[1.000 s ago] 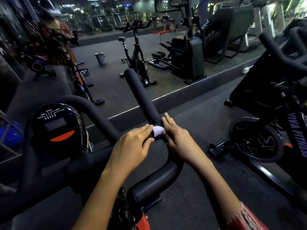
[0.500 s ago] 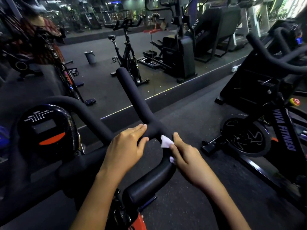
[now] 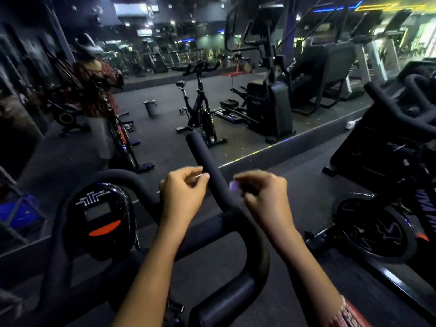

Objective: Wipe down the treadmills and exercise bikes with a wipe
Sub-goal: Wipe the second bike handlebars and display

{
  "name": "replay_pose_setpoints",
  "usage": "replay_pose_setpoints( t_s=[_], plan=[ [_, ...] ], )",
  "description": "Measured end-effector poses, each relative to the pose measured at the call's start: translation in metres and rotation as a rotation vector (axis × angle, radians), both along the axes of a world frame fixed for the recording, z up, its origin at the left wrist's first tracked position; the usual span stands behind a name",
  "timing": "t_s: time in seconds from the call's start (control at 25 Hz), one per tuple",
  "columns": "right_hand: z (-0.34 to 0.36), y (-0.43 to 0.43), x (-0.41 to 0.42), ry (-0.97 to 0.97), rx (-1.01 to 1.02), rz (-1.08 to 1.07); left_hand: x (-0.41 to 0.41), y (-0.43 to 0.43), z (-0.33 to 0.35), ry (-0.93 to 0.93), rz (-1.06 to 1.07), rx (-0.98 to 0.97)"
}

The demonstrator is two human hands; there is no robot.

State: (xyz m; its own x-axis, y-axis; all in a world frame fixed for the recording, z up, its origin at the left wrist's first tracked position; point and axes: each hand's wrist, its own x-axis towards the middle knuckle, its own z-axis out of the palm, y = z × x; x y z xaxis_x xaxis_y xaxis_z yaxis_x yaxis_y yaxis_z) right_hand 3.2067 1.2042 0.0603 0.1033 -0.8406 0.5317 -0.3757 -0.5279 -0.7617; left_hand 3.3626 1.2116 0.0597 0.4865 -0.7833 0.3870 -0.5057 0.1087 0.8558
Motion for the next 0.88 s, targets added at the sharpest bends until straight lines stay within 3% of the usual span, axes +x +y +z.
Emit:
replay_pose_setpoints(
  t_s=[0.2,0.32,0.44,0.52,0.68,0.8,0.88],
  plan=[
    [0.025,-0.094,0.076,0.187,-0.242,-0.003,0.020,-0.059,0.039,0.800,-0.064,0.003],
    [0.007,-0.125,0.110,0.400,-0.359,0.138,0.034,-0.076,0.045,1.237,-0.201,0.015],
    [-0.024,-0.128,0.101,0.632,-0.435,0.273,0.037,-0.072,0.031,1.359,-0.318,0.047],
    [-0.038,-0.120,0.077,0.667,-0.465,0.355,0.040,-0.070,0.025,1.394,-0.355,0.091],
    [-0.049,-0.115,0.050,0.537,-0.386,0.507,0.039,-0.077,0.024,1.392,-0.279,0.122],
    [-0.030,-0.141,0.088,0.482,-0.338,0.457,0.036,-0.080,0.023,1.365,-0.263,0.142],
    [-0.010,-0.157,0.114,0.373,-0.197,0.378,0.039,-0.080,0.025,1.367,-0.263,0.133]
  ],
)
